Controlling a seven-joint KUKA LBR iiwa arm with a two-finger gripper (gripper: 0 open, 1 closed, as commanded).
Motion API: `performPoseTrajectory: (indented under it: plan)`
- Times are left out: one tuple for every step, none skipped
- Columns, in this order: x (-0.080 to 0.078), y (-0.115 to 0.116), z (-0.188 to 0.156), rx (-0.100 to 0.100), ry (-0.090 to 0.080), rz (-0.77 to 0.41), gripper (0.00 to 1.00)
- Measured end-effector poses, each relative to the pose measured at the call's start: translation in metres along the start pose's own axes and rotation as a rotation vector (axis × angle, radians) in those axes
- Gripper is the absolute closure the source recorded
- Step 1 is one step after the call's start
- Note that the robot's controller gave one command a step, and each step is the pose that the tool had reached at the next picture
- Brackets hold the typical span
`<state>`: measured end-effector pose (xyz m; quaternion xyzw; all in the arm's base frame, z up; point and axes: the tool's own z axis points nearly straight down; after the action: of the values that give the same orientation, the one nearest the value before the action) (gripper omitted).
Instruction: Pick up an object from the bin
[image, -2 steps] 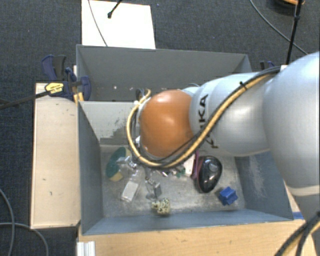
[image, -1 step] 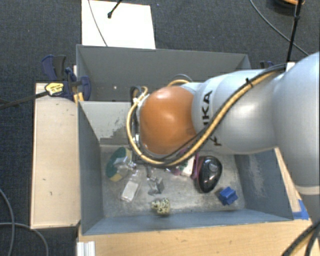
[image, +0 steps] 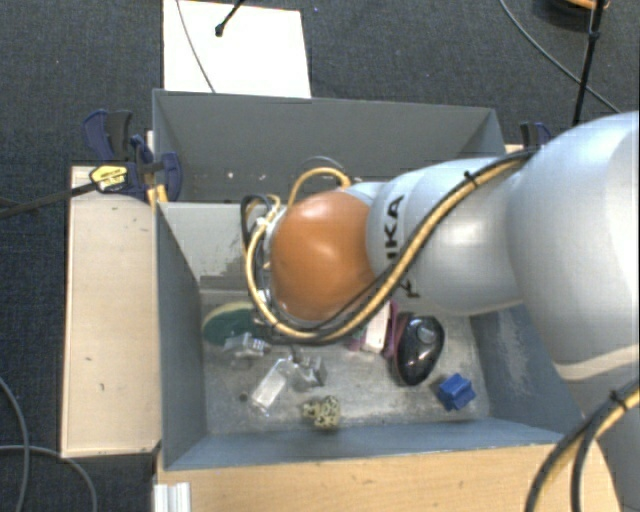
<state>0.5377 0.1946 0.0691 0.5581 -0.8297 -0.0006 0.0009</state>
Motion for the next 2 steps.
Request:
performPoseTrajectory:
  plan:
    - [-0.0004,-0.0001,-0.0004,-0.002,0.0,0.008,0.0]
    - [-0.0002,0.0,-0.0003,-0.002,0.001,0.011,1.0]
